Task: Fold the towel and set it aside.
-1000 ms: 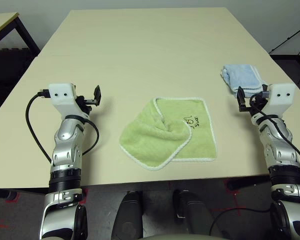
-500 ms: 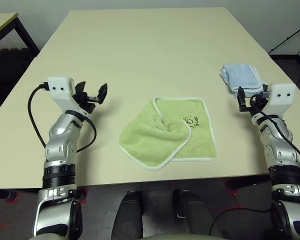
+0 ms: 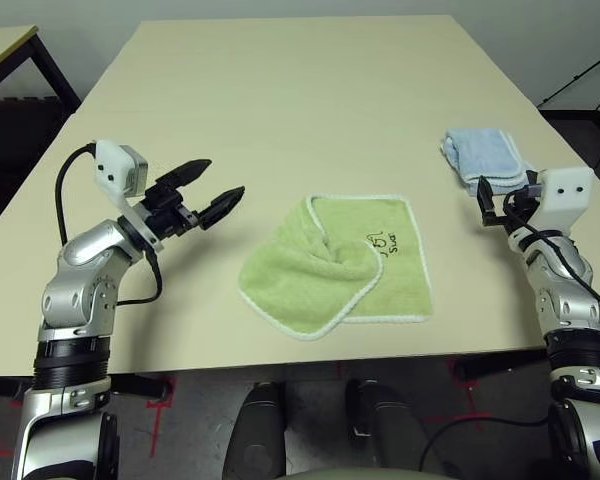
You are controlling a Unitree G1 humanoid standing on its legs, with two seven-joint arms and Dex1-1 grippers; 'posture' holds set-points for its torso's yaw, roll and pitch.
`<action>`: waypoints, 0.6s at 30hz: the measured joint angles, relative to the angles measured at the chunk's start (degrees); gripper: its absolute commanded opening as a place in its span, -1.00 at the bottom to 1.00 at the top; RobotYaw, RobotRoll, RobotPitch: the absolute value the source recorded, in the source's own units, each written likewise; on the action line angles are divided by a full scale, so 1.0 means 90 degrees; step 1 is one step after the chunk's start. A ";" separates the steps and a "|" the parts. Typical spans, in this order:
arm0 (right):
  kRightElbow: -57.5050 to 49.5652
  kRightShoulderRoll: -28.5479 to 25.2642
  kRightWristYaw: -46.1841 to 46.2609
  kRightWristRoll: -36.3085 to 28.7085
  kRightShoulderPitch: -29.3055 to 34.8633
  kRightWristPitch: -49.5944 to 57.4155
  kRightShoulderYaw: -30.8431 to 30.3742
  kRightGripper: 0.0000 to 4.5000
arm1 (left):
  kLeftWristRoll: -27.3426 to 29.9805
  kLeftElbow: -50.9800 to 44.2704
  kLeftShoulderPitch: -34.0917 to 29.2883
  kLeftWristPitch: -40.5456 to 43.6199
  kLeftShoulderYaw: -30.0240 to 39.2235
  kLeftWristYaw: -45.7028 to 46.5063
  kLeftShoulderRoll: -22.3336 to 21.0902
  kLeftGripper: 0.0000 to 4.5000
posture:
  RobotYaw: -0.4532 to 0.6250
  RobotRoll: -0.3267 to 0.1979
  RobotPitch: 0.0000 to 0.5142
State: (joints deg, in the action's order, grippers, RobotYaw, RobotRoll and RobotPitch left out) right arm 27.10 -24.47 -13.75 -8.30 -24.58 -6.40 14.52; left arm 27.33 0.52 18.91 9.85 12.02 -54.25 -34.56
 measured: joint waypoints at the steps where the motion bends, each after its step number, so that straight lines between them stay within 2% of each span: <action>1: 0.0000 -0.0010 -0.0029 -0.0001 0.0000 0.0000 0.0000 0.98 | -0.0007 -0.0027 -0.0089 -0.0050 -0.0024 -0.0089 -0.0042 1.00 | 0.20 0.25 -0.55; 7: -0.0001 -0.0170 -0.0224 -0.0016 -0.0003 0.0014 0.0001 0.98 | 0.0108 -0.0699 -0.0658 0.0005 -0.0091 -0.0542 -0.0315 1.00 | 0.26 0.25 -0.56; 14: 0.0030 -0.0176 -0.0354 -0.0012 -0.0144 0.0014 -0.0011 0.98 | 0.0235 -0.0818 -0.0749 -0.0049 -0.0092 -0.0857 -0.0362 1.00 | 0.28 0.25 -0.55; 18: 0.0032 -0.0176 -0.0406 -0.0006 -0.0164 0.0014 -0.0016 0.98 | 0.0729 -0.0989 -0.0720 0.0485 -0.0109 -0.1021 -0.0363 1.00 | 0.26 0.25 -0.54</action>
State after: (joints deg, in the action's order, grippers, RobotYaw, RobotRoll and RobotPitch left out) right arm 27.38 -26.06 -17.40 -8.35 -26.06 -6.27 14.38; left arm 33.89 -8.38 12.43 14.21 11.04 -63.44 -37.82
